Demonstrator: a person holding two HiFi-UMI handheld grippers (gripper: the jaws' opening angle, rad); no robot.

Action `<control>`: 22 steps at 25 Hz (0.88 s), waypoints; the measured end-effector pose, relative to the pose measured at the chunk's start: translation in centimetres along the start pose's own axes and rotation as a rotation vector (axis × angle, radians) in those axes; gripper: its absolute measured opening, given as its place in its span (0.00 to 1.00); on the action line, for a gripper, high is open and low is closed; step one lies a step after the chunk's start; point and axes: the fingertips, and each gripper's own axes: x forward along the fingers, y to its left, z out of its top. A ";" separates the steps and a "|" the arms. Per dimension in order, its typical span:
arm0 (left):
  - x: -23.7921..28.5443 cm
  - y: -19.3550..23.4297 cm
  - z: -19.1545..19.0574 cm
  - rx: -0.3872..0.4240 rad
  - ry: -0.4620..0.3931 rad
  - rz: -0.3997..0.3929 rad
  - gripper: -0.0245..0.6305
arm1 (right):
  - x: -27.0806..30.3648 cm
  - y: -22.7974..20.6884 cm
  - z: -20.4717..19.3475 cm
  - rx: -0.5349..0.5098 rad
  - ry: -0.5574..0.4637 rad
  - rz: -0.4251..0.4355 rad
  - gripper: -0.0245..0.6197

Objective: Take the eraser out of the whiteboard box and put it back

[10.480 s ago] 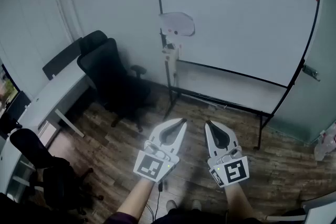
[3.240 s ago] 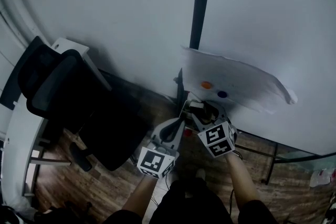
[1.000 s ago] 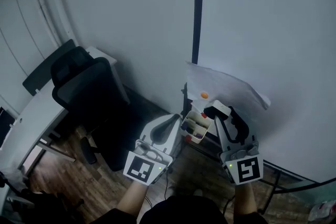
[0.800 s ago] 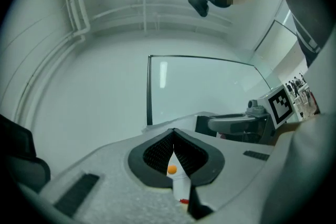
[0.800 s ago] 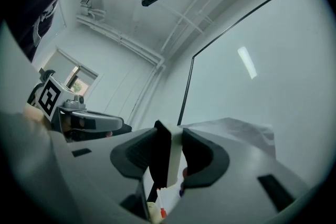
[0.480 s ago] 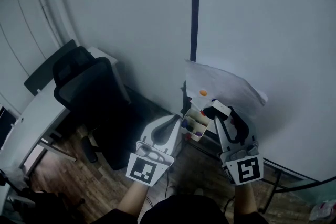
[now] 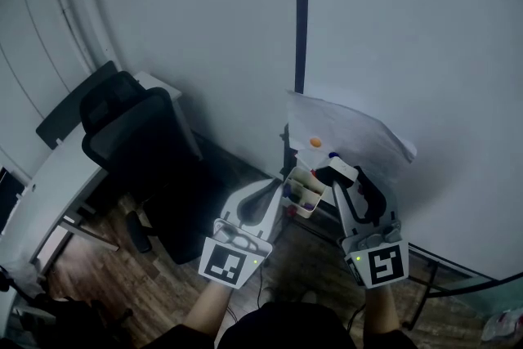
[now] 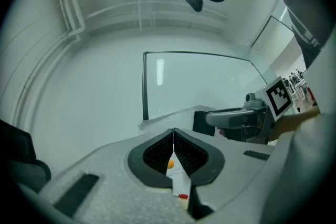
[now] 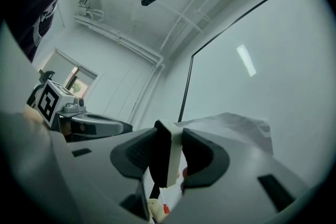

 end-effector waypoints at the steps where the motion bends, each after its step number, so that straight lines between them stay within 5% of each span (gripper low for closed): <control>1: 0.1 0.0 -0.2 0.003 0.001 -0.001 0.05 | 0.0 0.0 -0.2 0.001 0.005 0.000 0.25; 11: 0.3 0.4 -3.0 -0.039 0.055 0.004 0.05 | 0.4 0.5 -3.0 0.031 0.059 -0.002 0.25; 22: 0.7 0.7 -9.3 -0.123 0.149 -0.003 0.05 | 1.0 2.1 -10.8 0.126 0.166 -0.015 0.25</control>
